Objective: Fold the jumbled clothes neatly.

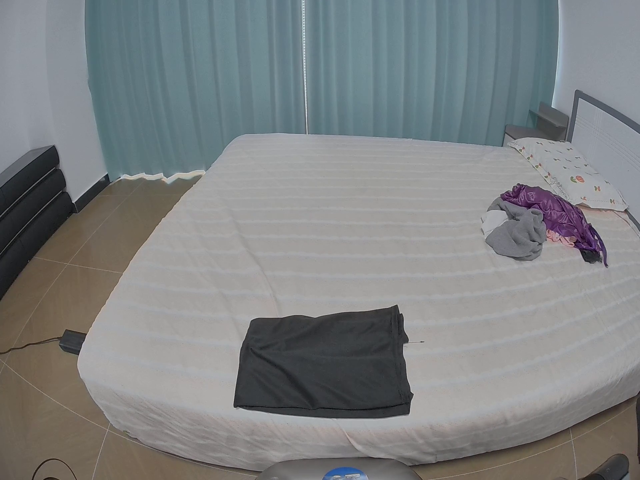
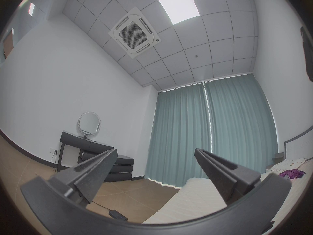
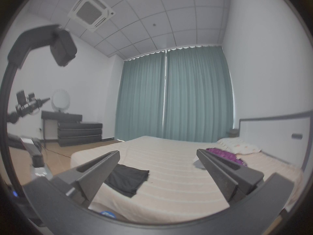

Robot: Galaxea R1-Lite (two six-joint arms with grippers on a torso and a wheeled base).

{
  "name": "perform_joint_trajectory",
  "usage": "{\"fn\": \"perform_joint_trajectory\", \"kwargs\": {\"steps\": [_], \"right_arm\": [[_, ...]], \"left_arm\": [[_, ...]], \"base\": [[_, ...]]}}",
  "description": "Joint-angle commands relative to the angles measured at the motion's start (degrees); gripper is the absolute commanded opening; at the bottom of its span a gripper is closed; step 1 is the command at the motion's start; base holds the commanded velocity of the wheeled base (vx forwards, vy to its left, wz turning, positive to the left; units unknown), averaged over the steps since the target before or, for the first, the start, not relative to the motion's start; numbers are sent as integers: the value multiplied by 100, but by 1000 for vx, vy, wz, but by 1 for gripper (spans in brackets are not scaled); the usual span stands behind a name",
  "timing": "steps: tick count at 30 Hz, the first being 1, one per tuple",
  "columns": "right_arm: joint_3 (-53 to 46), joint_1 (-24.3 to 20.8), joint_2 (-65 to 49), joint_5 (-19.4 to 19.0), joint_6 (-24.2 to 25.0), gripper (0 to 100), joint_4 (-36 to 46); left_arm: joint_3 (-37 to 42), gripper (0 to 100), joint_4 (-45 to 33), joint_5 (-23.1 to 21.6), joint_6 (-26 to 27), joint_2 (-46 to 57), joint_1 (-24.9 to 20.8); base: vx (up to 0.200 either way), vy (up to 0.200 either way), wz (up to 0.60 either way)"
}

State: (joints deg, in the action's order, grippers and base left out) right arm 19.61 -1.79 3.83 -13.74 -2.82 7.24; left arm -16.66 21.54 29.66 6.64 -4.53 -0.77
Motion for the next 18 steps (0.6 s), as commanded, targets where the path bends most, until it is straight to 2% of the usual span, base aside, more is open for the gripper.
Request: {"fn": "perform_joint_trajectory", "kwargs": {"steps": [1,3,5,7,8,9,11,12,13,15,18], "right_arm": [[-133,179,-383,302,-360,100,-118],[-362,179,-383,530,-378,100,-487],[-722,179,-383,574,-386,100,-1032],[-1373,179,-383,574,-404,100,-1832],[-1417,179,-383,574,-404,100,-1893],[-1961,188,-383,548,-545,100,-2781],[-1961,188,-383,556,-562,100,-2842],[-1961,188,-383,556,-562,100,-2842],[-1961,188,-383,583,-589,100,-2710],[-1961,188,-383,592,-589,100,-2508],[-1961,188,-383,644,-580,100,-1963]], "left_arm": [[32,100,-80,-118,12,453,94],[76,100,-36,-171,30,453,94],[295,100,-18,-391,21,453,86],[744,100,87,-848,21,453,94],[788,100,105,-883,21,453,94],[1464,100,799,-1428,30,453,86],[1666,100,1098,-1859,48,453,86],[1666,100,1098,-1859,48,453,86],[1666,100,931,-2166,-14,453,86],[1666,100,755,-2219,-14,453,86],[1666,100,-1,-2280,-14,453,86]], "base": [[0,0,0],[0,0,0],[0,0,0],[0,0,0],[0,0,0],[0,0,0],[0,0,0],[0,0,0],[0,0,0],[0,0,0],[0,0,0]]}}
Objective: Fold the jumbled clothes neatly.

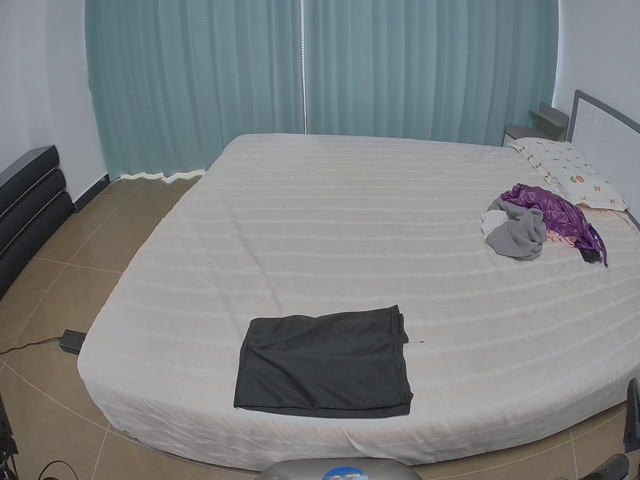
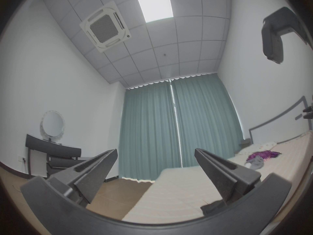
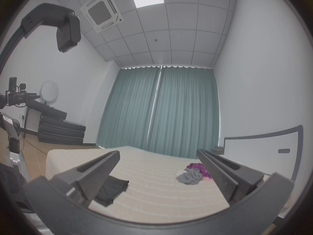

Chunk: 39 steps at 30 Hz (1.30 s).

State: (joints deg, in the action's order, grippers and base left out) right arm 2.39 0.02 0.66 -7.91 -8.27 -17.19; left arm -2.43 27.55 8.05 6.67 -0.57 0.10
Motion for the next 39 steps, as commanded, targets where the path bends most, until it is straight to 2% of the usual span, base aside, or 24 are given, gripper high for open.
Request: {"fn": "perform_joint_trajectory", "kwargs": {"steps": [1,4,7,11,13,16,22,25,28,33,39], "right_arm": [[-239,-2,-66,132,-26,100,770],[-239,6,-66,413,36,100,1306],[-239,6,-66,448,115,100,1271],[-239,6,-66,580,211,100,1297],[-239,15,-57,826,607,100,1482],[-213,15,-57,923,844,100,1816],[-230,15,-57,870,809,100,1736],[-230,15,-57,818,765,100,1736],[-239,15,-57,826,774,100,1728],[-239,-2,-66,826,818,100,1710],[-239,-2,-66,818,791,100,1710]], "left_arm": [[243,100,-945,-119,-16,57,-1],[243,100,-1744,-128,-25,57,-1],[243,100,-2342,-128,-87,57,-1],[243,100,-2368,-356,-254,57,-1],[243,100,-2377,-655,-324,57,-1],[243,100,-2386,-690,-421,57,-1],[243,100,-2395,-673,-974,57,-1],[243,100,-2395,-620,-983,57,-1],[216,100,-2887,-550,-816,57,-10],[243,100,-2764,-875,-597,49,-10],[243,100,-2773,-875,-711,57,-10]], "base": [[0,0,0],[0,0,0],[0,0,0],[0,0,0],[0,0,0],[0,0,0],[0,0,0],[0,0,0],[0,0,0],[0,0,0],[0,0,0]]}}
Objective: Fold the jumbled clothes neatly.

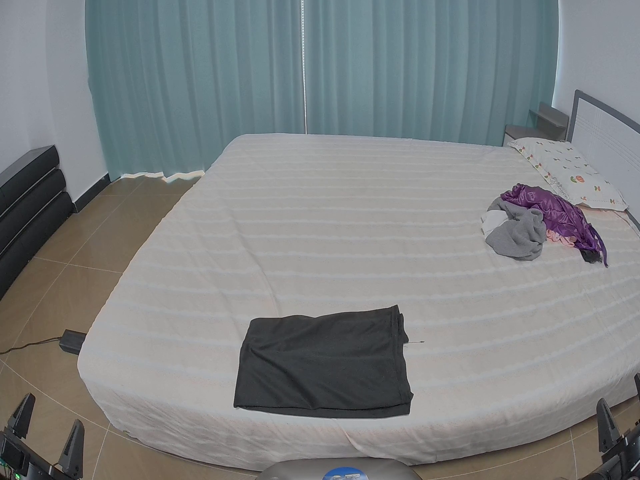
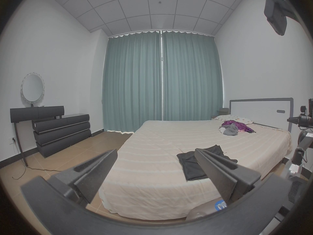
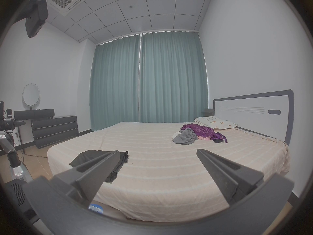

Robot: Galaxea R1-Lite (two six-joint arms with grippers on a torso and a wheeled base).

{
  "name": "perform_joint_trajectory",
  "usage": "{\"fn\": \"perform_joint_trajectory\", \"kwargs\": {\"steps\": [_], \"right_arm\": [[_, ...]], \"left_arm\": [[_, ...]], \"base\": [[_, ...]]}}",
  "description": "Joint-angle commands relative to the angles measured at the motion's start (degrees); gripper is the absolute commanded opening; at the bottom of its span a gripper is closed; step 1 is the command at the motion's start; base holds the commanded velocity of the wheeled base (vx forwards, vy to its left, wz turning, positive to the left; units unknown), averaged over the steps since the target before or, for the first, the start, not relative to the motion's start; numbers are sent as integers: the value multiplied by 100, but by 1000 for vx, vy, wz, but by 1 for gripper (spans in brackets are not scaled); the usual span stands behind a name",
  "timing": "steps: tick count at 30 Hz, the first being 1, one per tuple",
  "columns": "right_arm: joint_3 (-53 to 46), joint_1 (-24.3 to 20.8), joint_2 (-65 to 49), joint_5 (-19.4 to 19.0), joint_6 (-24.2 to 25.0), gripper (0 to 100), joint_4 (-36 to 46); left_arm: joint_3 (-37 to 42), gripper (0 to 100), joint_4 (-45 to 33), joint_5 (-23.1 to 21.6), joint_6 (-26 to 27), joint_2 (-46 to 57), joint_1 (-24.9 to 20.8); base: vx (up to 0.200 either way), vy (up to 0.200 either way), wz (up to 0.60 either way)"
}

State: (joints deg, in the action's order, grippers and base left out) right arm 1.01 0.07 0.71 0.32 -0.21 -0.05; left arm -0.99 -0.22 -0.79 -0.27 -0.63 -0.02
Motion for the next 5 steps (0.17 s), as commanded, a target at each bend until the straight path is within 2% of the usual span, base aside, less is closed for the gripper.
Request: {"fn": "perform_joint_trajectory", "kwargs": {"steps": [1,5], "right_arm": [[-101,-7,-71,-5,-6,100,-4],[-101,-7,-71,-5,-14,100,-4]], "left_arm": [[99,100,4,18,-26,63,2],[99,100,13,27,44,63,2]], "base": [[0,0,0],[0,0,0]]}}
